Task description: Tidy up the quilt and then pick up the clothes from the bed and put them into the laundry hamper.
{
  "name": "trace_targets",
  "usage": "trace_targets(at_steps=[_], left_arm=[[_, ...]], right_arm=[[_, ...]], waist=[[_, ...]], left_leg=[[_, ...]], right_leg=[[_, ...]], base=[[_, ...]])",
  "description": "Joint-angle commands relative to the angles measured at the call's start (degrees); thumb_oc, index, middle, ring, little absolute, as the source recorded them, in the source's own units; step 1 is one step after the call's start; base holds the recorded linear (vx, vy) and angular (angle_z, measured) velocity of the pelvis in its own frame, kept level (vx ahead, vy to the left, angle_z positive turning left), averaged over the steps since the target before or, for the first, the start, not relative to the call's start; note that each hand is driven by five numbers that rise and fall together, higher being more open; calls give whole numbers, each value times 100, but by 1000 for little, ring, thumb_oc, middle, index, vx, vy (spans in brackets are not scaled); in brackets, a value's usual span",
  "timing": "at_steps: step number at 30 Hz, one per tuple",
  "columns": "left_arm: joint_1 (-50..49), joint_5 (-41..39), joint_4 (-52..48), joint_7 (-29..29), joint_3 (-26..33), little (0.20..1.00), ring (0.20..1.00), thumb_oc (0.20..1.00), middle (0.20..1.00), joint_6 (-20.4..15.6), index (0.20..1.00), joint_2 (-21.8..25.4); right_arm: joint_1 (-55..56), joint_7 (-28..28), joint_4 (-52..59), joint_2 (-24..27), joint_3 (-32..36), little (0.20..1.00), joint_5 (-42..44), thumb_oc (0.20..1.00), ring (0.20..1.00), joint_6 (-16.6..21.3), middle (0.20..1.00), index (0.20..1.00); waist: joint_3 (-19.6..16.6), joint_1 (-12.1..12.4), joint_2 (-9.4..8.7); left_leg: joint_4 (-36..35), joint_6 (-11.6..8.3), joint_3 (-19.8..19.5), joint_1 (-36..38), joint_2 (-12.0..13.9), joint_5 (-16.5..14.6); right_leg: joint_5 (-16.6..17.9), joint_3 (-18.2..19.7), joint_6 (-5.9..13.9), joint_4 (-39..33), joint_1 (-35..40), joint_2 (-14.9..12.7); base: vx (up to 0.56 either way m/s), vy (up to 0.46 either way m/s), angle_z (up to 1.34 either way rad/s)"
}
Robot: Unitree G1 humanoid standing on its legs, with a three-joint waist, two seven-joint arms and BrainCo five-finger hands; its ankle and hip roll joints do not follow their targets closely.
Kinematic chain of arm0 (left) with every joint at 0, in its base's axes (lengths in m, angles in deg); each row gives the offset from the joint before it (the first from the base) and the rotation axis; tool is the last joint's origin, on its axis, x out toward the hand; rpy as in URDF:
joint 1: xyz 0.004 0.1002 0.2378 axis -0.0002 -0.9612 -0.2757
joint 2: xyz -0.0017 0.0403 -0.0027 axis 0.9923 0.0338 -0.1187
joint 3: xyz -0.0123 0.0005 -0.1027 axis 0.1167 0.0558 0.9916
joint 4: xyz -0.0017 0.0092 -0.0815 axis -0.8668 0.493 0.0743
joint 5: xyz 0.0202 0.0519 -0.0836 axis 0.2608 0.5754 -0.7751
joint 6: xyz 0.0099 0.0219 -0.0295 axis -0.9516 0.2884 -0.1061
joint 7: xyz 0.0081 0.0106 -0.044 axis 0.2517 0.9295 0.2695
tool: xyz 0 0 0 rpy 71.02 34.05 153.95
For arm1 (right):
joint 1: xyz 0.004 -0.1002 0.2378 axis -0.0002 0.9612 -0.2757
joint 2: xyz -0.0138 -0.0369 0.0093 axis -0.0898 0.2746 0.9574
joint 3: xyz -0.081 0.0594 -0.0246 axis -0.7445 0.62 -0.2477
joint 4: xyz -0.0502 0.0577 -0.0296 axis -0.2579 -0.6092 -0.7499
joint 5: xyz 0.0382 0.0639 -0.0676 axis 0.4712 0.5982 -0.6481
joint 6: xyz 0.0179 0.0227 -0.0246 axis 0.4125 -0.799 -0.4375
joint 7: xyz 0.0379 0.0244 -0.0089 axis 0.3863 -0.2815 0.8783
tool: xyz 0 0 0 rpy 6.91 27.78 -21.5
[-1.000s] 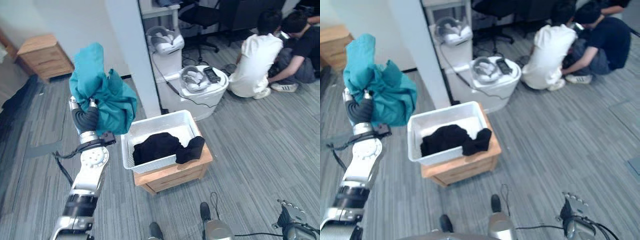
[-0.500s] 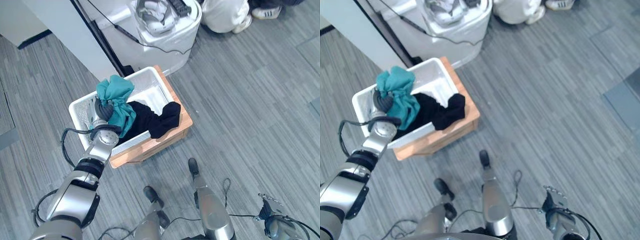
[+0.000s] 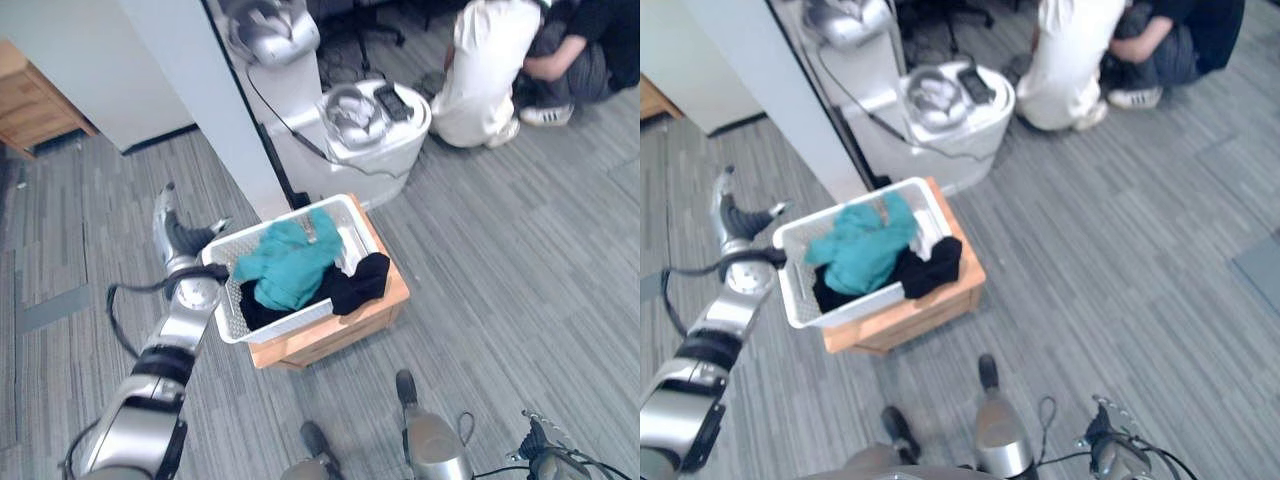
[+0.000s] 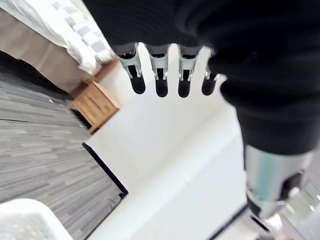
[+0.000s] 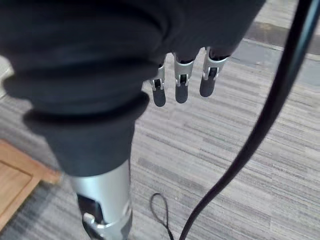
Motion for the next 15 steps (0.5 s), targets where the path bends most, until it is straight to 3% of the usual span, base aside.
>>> trace_targets(at_steps=[1, 7, 15], left_arm=[[-204, -554, 436, 147, 247, 1000, 1000, 1000, 1000, -226, 1000, 168], [-1971, -1650, 1755, -613, 868, 1000, 1000, 1000, 1000, -213, 1000, -933], [-2659, -1438, 3312, -1204, 787, 1000, 1000, 1000, 1000, 250, 1000, -1680]], right_arm=[[-153, 116, -349, -112, -67, 1000, 181, 1000, 1000, -71, 1000, 1000], [-639, 203, -313, -245, 51, 1000, 417, 1000, 1000, -2, 1000, 1000], [-1079, 364, -248, -512, -56, 1000, 753, 1000, 1000, 106, 1000, 1000]], waist=[[-433, 165, -130], [-700, 455, -195], [-864, 730, -245]], left_leg=[[14, -157, -151, 136, -30, -399], [14, -92, -287, 342, -35, -459], [14, -43, -385, 313, -52, -471]], right_leg=[[-942, 249, 745, 189, 64, -401], [-1048, 172, 661, 194, 364, -399], [-1037, 118, 621, 118, 442, -396]], base=[[37, -16, 15], [15, 0, 15], [-4, 13, 6]])
